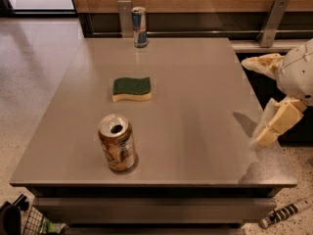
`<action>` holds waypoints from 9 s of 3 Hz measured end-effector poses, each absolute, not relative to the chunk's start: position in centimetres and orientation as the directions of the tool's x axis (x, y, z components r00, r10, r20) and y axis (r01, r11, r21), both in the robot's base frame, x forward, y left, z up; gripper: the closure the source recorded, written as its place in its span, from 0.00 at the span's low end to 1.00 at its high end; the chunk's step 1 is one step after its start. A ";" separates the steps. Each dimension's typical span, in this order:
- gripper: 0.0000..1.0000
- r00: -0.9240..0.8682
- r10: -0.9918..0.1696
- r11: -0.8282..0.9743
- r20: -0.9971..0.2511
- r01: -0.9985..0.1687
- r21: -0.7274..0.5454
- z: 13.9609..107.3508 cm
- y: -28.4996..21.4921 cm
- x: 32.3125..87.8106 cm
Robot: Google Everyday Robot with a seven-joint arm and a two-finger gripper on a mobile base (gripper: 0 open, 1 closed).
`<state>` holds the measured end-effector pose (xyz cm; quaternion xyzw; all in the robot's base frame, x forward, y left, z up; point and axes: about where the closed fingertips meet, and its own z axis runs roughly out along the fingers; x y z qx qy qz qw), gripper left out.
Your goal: Move orange can near redbull can
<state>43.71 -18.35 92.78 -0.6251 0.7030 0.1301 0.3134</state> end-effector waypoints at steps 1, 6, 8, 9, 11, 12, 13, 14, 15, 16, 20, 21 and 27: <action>0.00 0.040 -0.656 0.146 -0.753 -0.973 -0.179 92.2 -14.9 43.6; 0.00 0.063 -0.333 0.105 -0.941 -0.989 -0.104 90.9 -4.1 41.2; 0.00 0.088 -0.256 0.072 -0.963 -0.991 -0.110 88.5 -0.3 40.0; 0.00 0.099 -0.221 0.061 -0.970 -0.992 -0.115 87.6 1.2 39.3; 0.01 0.108 -0.102 0.004 -0.989 -0.994 -0.109 87.2 4.9 38.4; 0.22 0.102 -0.072 -0.012 -0.992 -0.995 -0.102 86.9 6.0 38.4; 0.46 0.111 -0.062 -0.033 -0.992 -0.993 -0.109 86.7 7.0 38.2; 0.69 0.118 -0.057 -0.045 -0.991 -0.992 -0.116 86.6 7.4 37.8; 0.93 0.121 -0.058 -0.050 -0.991 -0.992 -0.118 86.7 7.6 37.7; 1.00 0.122 -0.058 -0.053 -0.991 -0.991 -0.119 86.7 7.7 37.6; 1.00 -0.042 -0.050 0.095 -0.998 -0.995 0.037 93.1 1.7 51.4; 1.00 -0.054 -0.116 0.189 -0.992 -0.981 0.031 94.7 -1.4 56.7; 1.00 0.020 -0.118 0.644 -0.993 -0.760 -0.092 91.8 -7.8 82.5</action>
Offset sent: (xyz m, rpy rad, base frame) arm -0.0156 0.1074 0.0173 0.6055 0.0179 0.1794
